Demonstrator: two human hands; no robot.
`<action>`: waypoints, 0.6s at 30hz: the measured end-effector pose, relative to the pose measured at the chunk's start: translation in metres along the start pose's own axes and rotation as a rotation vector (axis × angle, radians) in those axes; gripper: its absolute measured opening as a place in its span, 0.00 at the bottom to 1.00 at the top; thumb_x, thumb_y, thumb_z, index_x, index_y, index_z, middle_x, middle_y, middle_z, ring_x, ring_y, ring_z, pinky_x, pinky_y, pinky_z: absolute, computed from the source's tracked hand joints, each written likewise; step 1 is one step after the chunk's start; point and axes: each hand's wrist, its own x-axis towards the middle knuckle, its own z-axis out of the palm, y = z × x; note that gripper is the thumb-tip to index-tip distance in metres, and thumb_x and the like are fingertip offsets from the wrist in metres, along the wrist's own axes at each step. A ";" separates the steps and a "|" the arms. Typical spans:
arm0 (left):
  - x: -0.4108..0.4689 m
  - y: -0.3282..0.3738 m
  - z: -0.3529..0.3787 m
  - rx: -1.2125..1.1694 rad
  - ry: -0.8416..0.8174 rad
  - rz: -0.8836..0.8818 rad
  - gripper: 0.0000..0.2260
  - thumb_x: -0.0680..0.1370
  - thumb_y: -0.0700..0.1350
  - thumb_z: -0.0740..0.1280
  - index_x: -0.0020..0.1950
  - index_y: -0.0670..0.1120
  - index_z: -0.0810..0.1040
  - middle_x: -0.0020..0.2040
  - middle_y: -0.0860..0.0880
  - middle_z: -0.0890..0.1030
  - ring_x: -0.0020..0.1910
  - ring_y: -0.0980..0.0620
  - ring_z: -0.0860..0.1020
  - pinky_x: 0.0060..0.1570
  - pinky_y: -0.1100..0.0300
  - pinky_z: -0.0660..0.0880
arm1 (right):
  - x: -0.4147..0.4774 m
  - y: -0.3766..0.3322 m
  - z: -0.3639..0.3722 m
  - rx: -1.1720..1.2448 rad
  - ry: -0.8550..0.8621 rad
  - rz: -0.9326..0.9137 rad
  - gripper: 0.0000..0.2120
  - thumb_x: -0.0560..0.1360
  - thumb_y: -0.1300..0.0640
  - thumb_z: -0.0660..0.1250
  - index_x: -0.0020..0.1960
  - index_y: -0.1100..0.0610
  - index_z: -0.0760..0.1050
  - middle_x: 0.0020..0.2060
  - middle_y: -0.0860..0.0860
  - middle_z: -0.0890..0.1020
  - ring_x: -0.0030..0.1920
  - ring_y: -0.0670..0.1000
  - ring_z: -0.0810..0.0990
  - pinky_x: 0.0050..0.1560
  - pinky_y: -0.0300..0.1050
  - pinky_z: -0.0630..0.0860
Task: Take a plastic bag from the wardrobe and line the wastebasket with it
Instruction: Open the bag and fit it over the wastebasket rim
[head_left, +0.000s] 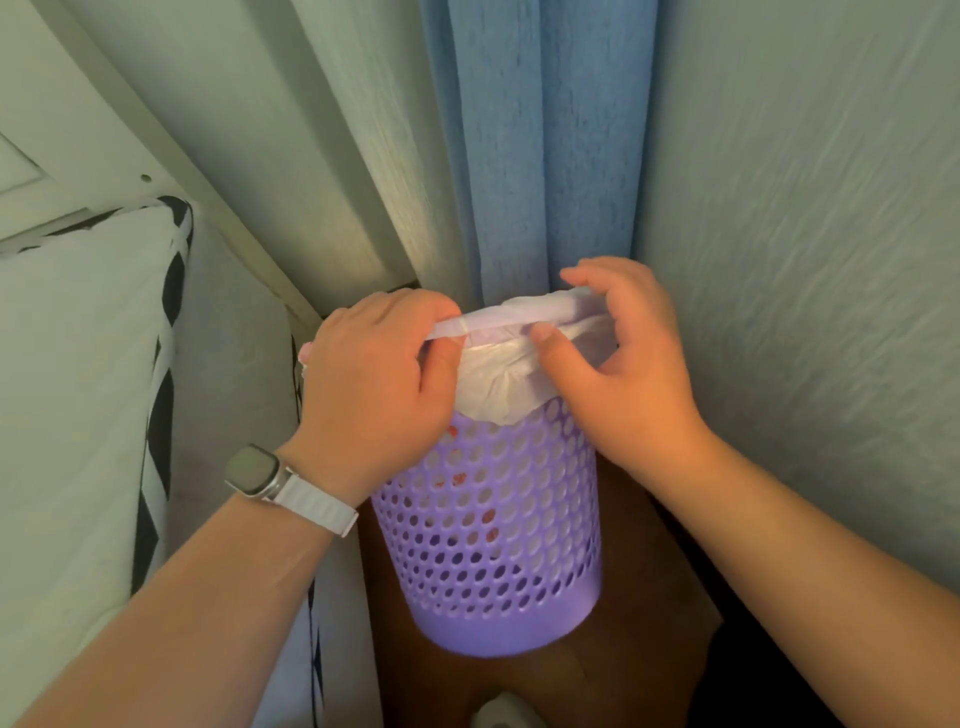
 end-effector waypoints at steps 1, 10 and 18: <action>0.000 -0.002 -0.001 -0.009 0.002 -0.005 0.09 0.78 0.47 0.59 0.47 0.45 0.78 0.39 0.51 0.77 0.38 0.48 0.74 0.39 0.50 0.71 | 0.003 0.003 -0.003 -0.004 -0.003 -0.012 0.21 0.72 0.47 0.67 0.60 0.58 0.76 0.58 0.50 0.74 0.63 0.54 0.74 0.67 0.51 0.68; -0.001 -0.002 -0.003 -0.087 0.066 -0.010 0.09 0.78 0.46 0.60 0.46 0.44 0.77 0.39 0.54 0.75 0.39 0.54 0.72 0.39 0.52 0.70 | 0.006 0.008 -0.002 0.166 -0.098 0.130 0.19 0.70 0.43 0.66 0.58 0.48 0.75 0.61 0.48 0.74 0.66 0.49 0.73 0.70 0.50 0.67; 0.000 0.003 -0.005 -0.077 0.044 0.047 0.08 0.77 0.45 0.62 0.46 0.44 0.79 0.39 0.51 0.77 0.38 0.49 0.74 0.41 0.48 0.71 | -0.002 0.005 0.004 0.143 0.010 0.160 0.09 0.70 0.44 0.64 0.48 0.45 0.69 0.47 0.40 0.72 0.53 0.51 0.76 0.56 0.47 0.72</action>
